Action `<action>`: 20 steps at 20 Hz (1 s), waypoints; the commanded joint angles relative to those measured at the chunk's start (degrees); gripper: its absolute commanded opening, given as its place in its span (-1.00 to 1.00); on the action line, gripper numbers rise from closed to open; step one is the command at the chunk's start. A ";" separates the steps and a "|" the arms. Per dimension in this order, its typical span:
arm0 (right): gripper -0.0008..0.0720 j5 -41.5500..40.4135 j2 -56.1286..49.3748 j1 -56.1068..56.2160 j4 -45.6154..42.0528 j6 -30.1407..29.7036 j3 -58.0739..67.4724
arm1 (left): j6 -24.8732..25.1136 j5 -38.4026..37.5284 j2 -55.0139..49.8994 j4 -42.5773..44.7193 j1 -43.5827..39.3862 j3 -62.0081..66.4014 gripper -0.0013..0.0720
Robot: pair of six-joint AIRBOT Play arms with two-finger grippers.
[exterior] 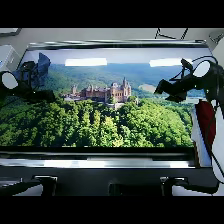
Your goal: Fold the clothes and pants, and hang the long-sleeved shirts on hangers.
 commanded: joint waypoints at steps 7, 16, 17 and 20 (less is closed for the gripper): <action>0.91 0.00 -0.04 0.07 0.00 0.00 0.04 | 0.00 0.00 -0.02 0.00 -0.04 -0.02 0.99; 0.90 -0.02 -0.04 0.04 0.00 0.00 0.04 | 0.00 0.00 -0.04 0.00 -0.02 -0.02 0.99; 0.90 -0.24 -0.04 0.07 0.11 0.00 0.04 | 0.00 0.00 -0.04 0.00 -0.02 -0.02 0.99; 0.90 -1.57 -0.04 0.04 -0.02 -0.02 0.04 | 0.00 0.00 -0.04 0.00 -0.04 -0.02 0.99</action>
